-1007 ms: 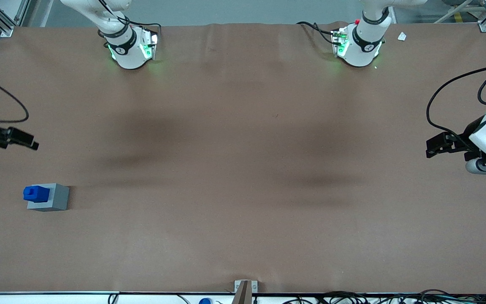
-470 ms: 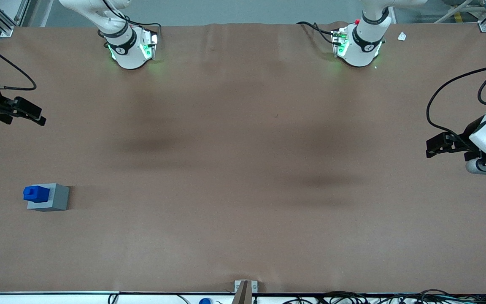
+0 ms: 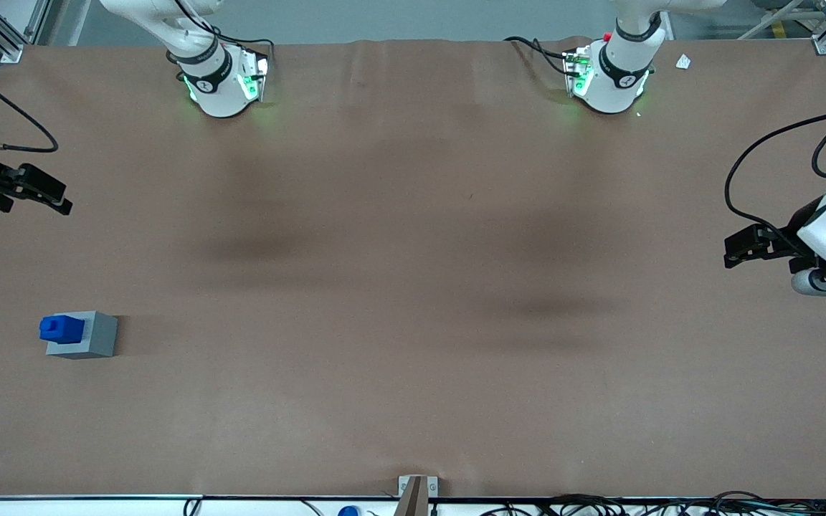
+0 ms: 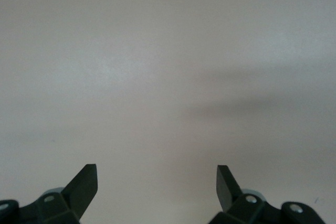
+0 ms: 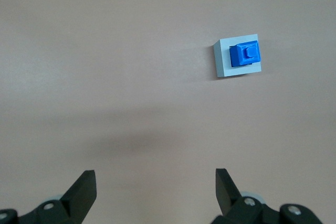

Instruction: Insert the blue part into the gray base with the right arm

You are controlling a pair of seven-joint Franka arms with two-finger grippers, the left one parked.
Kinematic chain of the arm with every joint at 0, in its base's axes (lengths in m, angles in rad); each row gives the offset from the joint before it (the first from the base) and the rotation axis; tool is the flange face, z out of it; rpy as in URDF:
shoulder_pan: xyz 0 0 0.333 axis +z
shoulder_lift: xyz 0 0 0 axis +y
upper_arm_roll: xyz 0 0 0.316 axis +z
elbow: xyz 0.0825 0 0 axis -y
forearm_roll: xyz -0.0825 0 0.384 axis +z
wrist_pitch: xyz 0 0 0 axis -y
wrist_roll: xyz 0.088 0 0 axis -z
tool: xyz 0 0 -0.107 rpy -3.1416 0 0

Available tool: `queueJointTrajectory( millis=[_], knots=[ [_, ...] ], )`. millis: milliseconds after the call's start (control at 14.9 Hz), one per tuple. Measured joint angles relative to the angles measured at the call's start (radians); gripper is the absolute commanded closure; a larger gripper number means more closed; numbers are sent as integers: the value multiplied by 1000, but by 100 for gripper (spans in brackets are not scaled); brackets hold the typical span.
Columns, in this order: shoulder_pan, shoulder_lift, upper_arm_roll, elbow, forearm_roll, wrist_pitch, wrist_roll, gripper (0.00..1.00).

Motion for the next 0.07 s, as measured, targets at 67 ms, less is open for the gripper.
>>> queueJointTrajectory(
  millis=[67],
  knots=[
    [7,0,0,1,-5,0,14,0]
  ],
)
